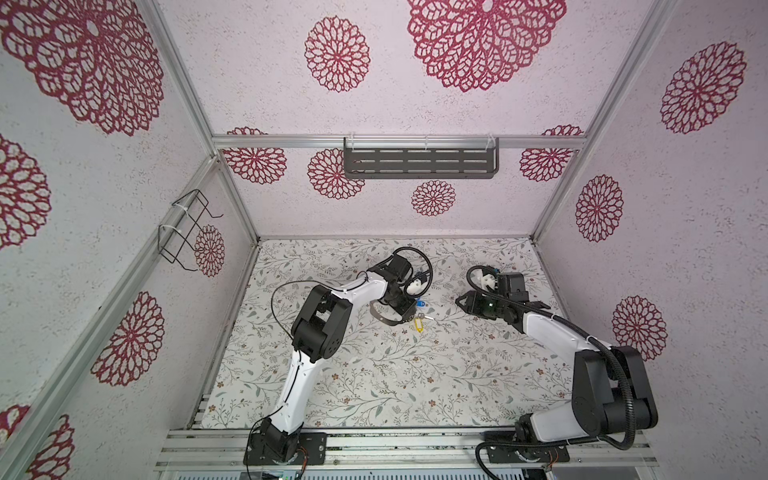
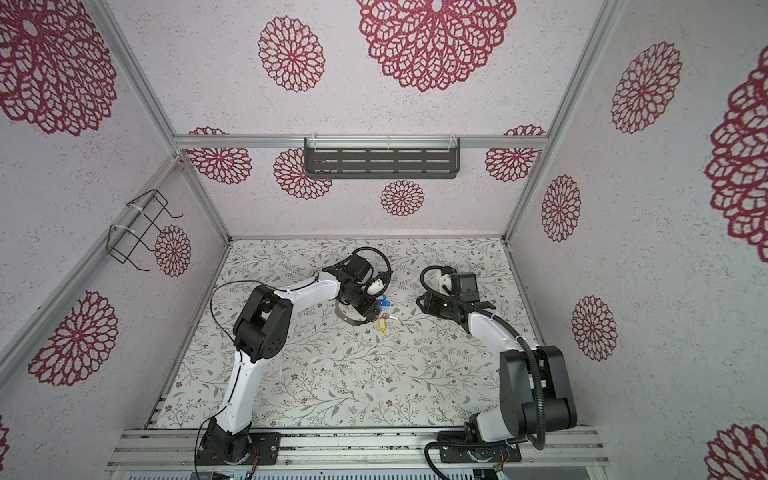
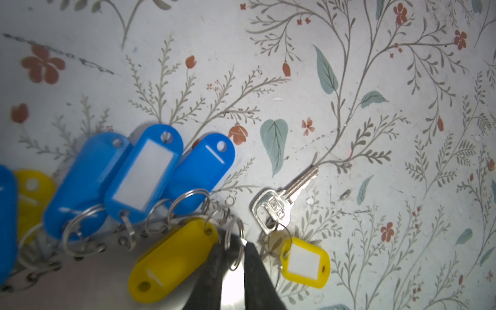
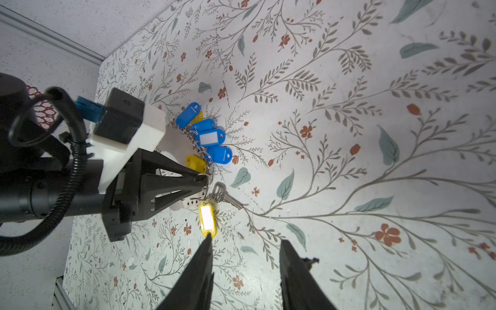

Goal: Remove the keys from the keyring

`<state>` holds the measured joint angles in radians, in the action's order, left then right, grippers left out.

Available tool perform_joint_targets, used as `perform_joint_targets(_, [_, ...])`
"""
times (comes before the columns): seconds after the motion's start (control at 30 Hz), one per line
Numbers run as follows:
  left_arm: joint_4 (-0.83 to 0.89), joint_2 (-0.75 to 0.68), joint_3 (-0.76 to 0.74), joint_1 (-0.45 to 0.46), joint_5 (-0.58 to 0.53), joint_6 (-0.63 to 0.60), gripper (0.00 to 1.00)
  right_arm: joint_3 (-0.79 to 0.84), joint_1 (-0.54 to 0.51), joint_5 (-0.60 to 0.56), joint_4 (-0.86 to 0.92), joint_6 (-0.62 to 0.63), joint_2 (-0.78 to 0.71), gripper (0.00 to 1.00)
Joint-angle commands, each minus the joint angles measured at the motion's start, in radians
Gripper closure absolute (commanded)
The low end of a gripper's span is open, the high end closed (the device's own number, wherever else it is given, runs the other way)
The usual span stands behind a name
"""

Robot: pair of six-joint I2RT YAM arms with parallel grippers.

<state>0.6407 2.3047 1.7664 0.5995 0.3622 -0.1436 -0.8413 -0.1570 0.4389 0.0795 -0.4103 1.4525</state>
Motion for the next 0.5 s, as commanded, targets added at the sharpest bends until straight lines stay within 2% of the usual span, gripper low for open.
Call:
perform_joint_targets(0.0, [-0.025,0.019,0.001,-0.002,0.036,0.007,0.82,-0.033,0.01,0.018,-0.003,0.026,-0.014,0.58])
perform_joint_targets(0.13, [-0.032,0.025,-0.002,-0.001,0.038,0.012,0.83,-0.036,0.013,0.028,-0.003,0.024,-0.015,0.58])
perform_joint_targets(0.2, [-0.03,0.024,-0.004,-0.001,0.037,0.012,0.87,-0.038,0.015,0.028,-0.001,0.026,-0.017,0.58])
perform_joint_targets(0.3, [-0.03,0.012,-0.016,-0.001,0.042,0.007,1.0,-0.04,0.02,0.031,0.002,0.028,-0.017,0.58])
perform_joint_targets(0.47, [-0.024,-0.03,-0.032,-0.008,0.037,0.013,1.0,-0.038,0.028,0.034,0.003,0.029,-0.024,0.58])
